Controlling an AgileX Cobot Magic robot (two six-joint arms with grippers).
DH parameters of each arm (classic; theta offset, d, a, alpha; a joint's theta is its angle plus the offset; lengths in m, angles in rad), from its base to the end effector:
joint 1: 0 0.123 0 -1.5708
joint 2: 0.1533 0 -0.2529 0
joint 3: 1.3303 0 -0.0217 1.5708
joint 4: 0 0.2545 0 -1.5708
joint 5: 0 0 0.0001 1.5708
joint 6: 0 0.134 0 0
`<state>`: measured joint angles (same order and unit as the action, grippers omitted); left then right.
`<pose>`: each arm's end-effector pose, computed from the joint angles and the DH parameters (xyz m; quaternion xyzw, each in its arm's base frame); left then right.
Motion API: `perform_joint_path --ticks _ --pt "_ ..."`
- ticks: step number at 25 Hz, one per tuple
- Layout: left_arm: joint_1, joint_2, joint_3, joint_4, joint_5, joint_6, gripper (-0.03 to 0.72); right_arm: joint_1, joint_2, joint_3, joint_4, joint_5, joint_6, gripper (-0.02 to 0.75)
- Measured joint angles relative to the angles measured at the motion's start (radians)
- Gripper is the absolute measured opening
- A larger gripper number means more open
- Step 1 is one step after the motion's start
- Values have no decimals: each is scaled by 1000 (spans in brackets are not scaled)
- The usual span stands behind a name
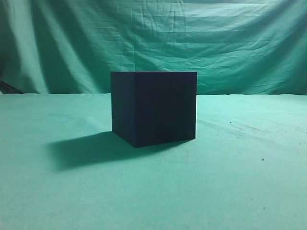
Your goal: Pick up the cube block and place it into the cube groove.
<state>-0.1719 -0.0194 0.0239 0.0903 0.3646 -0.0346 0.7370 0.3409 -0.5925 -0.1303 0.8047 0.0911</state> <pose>0.1287 -0.0180 0.1622 0.0788 0.7951 -0.0239 0.6009 0.1044 0.0778 0.2885 -0.2827 0.8011 0.1524 0.5050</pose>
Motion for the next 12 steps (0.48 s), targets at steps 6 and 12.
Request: perform_joint_path --ticks 6,12 --pt "0 0 0 0 0 0 0 -214 -152 148 28 -158 0 0" --pt "0 0 0 0 0 0 0 -474 -284 352 65 -380 2 0"
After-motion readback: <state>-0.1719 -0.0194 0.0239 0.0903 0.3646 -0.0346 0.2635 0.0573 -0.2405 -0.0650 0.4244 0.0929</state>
